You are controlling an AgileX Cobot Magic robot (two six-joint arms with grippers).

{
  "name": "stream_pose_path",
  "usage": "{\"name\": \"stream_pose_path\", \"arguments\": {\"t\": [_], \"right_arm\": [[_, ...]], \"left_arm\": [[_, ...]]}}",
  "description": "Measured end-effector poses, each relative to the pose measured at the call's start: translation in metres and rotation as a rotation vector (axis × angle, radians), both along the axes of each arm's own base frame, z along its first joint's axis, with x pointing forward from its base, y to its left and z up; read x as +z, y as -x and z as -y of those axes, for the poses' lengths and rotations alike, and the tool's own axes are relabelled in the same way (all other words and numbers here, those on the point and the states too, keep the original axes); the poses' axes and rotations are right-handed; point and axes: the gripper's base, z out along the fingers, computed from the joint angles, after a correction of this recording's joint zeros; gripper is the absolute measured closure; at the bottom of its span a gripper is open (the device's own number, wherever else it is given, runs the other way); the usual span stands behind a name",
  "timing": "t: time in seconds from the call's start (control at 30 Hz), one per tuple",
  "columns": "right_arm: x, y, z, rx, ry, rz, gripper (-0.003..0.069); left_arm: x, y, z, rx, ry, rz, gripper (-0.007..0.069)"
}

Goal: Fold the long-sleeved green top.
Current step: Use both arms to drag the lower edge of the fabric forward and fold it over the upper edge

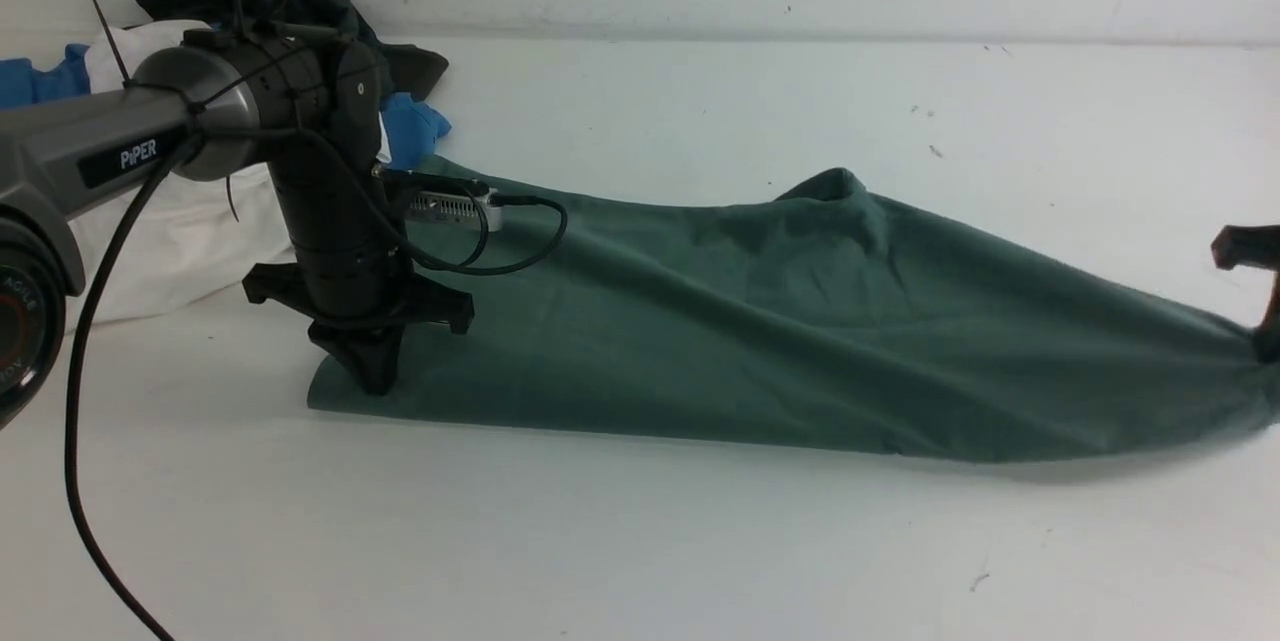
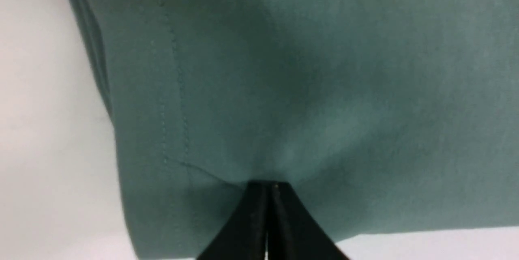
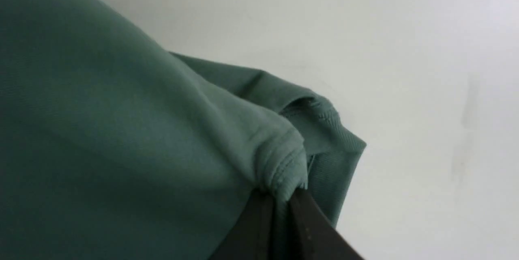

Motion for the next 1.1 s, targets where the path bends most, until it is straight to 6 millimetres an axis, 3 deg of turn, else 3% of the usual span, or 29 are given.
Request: {"name": "stream_pose_path", "arguments": {"t": [0.1, 0.27, 0.4, 0.53, 0.63, 0.87, 1.1], "right_arm": [[0.005, 0.003, 0.004, 0.005, 0.058, -0.002, 0.0643], [-0.011, -0.001, 0.006, -0.019, 0.054, -0.044, 0.0631], [-0.030, -0.005, 0.009, -0.026, 0.063, -0.094, 0.0581], [-0.045, -0.006, 0.022, -0.097, 0.189, -0.149, 0.0472], [-0.039, -0.004, 0.030, -0.136, 0.280, -0.144, 0.0414], [-0.021, 0.000, 0.027, -0.171, 0.260, -0.090, 0.0395], [-0.009, -0.002, 0.006, -0.126, 0.137, -0.046, 0.0404]], "left_arm": [[0.000, 0.000, 0.000, 0.002, 0.004, -0.001, 0.0629], [0.000, 0.000, 0.001, -0.010, 0.009, -0.001, 0.0629], [0.000, 0.000, 0.001, -0.015, 0.009, -0.001, 0.0629], [0.001, 0.000, 0.001, -0.017, 0.011, 0.000, 0.0629], [0.007, 0.001, 0.001, -0.017, 0.013, 0.014, 0.0629], [0.028, 0.004, 0.003, -0.008, 0.049, 0.057, 0.0629], [0.035, 0.003, 0.016, 0.017, 0.160, 0.059, 0.0629]]}}
